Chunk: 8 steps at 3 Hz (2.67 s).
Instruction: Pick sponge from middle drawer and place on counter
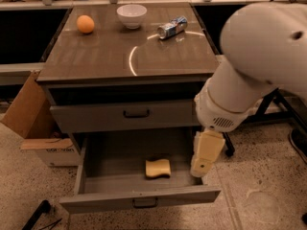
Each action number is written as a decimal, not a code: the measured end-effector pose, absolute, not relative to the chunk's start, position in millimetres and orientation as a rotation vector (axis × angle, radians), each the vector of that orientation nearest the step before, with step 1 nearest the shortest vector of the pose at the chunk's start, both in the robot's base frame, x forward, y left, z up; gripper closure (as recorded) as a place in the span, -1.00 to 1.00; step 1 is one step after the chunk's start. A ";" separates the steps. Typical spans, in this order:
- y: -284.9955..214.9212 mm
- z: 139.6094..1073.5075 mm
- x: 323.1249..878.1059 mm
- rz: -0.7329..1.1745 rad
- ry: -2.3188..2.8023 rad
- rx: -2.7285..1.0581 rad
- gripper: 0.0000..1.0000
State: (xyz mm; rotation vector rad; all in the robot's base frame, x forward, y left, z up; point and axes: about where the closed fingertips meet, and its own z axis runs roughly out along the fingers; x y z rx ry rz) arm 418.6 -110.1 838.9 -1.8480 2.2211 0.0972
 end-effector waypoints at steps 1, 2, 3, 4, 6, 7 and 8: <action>-87.2 792.7 425.7 0.048 2.259 -1.889 -1.00; -68.7 752.4 428.4 0.035 2.295 -1.874 -1.00; -52.6 722.8 428.6 0.060 2.325 -1.808 -1.00; -52.5 722.7 428.6 0.060 2.325 -1.808 -1.00; -48.5 663.4 428.1 0.221 2.343 -1.744 -1.00; -44.5 627.7 436.3 0.348 2.302 -1.651 -1.00; -37.4 590.1 448.4 0.483 2.227 -1.595 -1.00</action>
Offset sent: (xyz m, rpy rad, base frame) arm 0.0154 0.0654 -0.1396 -0.0862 0.0372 -0.0633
